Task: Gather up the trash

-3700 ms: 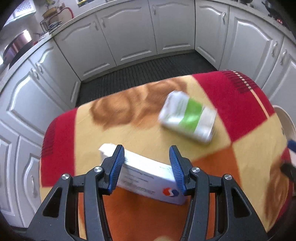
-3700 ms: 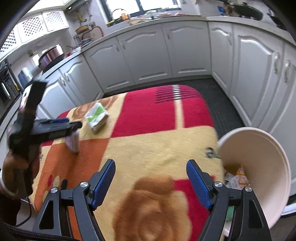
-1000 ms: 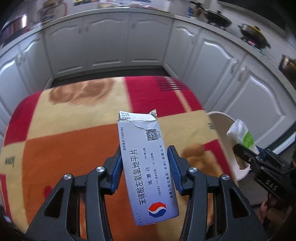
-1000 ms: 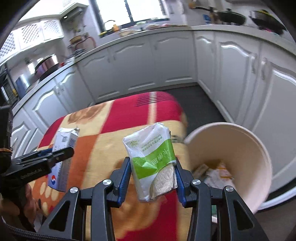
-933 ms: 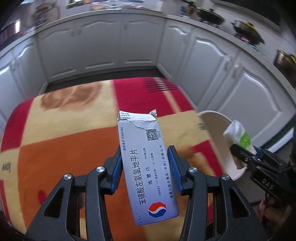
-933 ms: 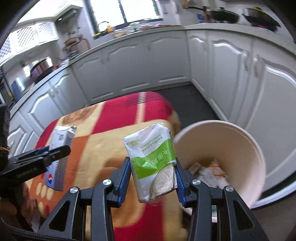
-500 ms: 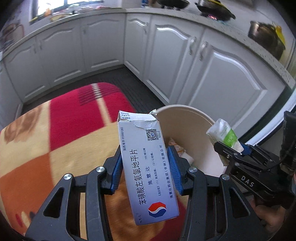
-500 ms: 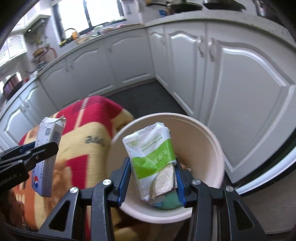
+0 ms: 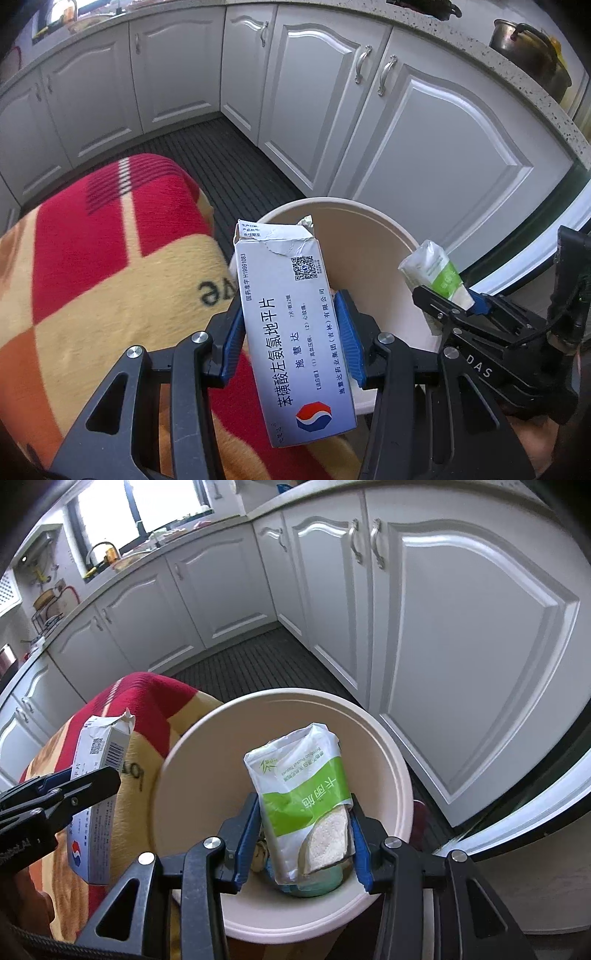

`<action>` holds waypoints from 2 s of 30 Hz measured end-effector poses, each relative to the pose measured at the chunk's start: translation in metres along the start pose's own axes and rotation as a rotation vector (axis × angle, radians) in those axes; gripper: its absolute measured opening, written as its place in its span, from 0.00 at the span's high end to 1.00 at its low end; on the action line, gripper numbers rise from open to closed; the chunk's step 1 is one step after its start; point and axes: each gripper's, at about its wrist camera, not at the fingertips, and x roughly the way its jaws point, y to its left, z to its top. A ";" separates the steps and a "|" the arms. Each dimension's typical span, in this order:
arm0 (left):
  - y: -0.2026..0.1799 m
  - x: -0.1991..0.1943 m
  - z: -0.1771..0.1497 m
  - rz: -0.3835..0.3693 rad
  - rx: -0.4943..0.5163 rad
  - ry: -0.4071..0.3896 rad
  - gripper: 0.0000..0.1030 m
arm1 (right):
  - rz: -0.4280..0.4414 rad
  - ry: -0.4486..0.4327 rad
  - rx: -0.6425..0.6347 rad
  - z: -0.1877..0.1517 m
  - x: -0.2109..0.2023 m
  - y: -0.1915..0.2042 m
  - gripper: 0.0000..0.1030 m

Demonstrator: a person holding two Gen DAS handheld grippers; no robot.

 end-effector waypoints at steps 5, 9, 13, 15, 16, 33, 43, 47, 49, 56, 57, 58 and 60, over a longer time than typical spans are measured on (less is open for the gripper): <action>-0.004 0.007 0.002 -0.023 -0.012 0.012 0.54 | 0.004 0.005 0.032 0.001 0.005 -0.006 0.45; -0.004 0.009 0.000 -0.022 -0.012 0.019 0.45 | 0.007 0.014 0.038 -0.002 0.006 -0.007 0.39; -0.005 0.004 -0.003 0.002 0.002 0.000 0.45 | 0.014 0.019 0.044 -0.009 0.006 -0.008 0.39; -0.004 -0.002 -0.006 0.022 0.012 -0.022 0.45 | 0.013 0.021 0.044 -0.012 0.005 -0.008 0.39; -0.005 -0.007 -0.008 0.039 0.026 -0.048 0.45 | 0.012 0.017 0.042 -0.014 0.003 -0.008 0.38; 0.021 -0.118 -0.044 0.226 0.029 -0.325 0.45 | -0.068 -0.284 -0.036 -0.025 -0.101 0.045 0.23; 0.033 -0.199 -0.071 0.244 -0.008 -0.537 0.30 | -0.104 -0.438 -0.043 -0.031 -0.167 0.075 0.12; 0.034 -0.217 -0.080 0.261 -0.004 -0.569 0.28 | -0.061 -0.480 -0.002 -0.037 -0.185 0.075 0.11; 0.035 -0.224 -0.084 0.269 0.001 -0.585 0.27 | -0.036 -0.493 0.013 -0.037 -0.190 0.075 0.11; 0.037 -0.242 -0.097 0.256 -0.011 -0.627 0.22 | -0.057 -0.538 -0.006 -0.047 -0.208 0.083 0.03; 0.037 -0.243 -0.098 0.257 -0.014 -0.630 0.22 | -0.061 -0.547 -0.008 -0.048 -0.210 0.085 0.03; 0.038 -0.245 -0.099 0.258 -0.018 -0.633 0.22 | -0.065 -0.554 -0.008 -0.050 -0.213 0.086 0.03; 0.038 -0.247 -0.101 0.255 -0.022 -0.639 0.22 | -0.062 -0.560 -0.010 -0.051 -0.216 0.087 0.03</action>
